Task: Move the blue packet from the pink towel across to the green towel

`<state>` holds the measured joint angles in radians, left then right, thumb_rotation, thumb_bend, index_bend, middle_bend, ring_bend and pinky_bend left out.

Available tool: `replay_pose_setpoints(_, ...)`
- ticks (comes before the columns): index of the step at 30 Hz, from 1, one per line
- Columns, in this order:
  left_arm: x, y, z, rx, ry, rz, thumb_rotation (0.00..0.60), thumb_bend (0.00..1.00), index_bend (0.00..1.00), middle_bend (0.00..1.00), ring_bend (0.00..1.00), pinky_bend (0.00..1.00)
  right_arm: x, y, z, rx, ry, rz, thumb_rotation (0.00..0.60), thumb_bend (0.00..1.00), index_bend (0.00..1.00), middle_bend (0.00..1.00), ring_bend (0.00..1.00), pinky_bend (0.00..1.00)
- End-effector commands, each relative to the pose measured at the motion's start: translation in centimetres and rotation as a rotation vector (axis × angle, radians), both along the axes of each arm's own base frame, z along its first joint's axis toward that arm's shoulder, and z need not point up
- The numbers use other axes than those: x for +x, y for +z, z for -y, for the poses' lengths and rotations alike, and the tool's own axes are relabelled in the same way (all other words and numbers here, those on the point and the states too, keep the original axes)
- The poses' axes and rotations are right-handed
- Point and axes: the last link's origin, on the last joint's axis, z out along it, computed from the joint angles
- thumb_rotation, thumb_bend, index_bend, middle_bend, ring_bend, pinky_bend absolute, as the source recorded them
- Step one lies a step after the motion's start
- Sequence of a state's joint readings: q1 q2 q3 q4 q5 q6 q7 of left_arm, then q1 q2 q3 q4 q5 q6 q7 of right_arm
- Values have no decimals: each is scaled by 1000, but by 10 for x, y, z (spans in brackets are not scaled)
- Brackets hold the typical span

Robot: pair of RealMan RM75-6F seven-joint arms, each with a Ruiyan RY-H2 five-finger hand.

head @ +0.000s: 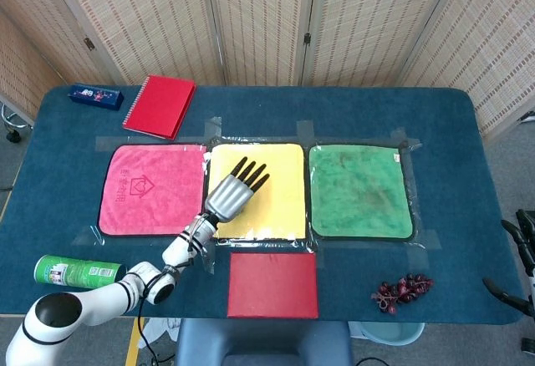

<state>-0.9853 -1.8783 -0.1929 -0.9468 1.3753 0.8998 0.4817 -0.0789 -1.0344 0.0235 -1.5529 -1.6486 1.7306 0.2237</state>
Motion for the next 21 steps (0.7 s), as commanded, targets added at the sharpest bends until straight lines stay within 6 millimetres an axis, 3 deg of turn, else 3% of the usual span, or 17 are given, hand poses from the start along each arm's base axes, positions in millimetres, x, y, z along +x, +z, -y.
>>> replay_pose_setpoints(1, 20, -1, 4, -5, -31, 36, 600, 355, 38, 20, 0, 0, 0, 0, 0, -2, 1, 1, 600, 182, 100, 23, 27, 0)
replay_pose_setpoints(5, 39, 7, 8, -8, -49, 105, 600, 355, 38, 20, 0, 0, 0, 1, 1, -4, 3, 0, 600, 182, 100, 23, 28, 0)
replay_pose_setpoints(8, 41, 16, 8, -1, -44, 141, 600, 354, 38, 20, 0, 0, 0, 1, 2, -5, 5, 0, 600, 181, 100, 23, 27, 0)
replay_pose_setpoints(14, 9, 32, -2, 35, 20, 93, 600, 354, 38, 20, 0, 0, -1, -1, 4, 4, 8, 3, 600, 182, 100, 23, 29, 0)
replay_pose_setpoints(21, -34, 34, -10, 57, 103, 4, 600, 354, 34, 16, 0, 0, -1, -2, 5, 9, 13, 5, 600, 182, 100, 23, 28, 0)
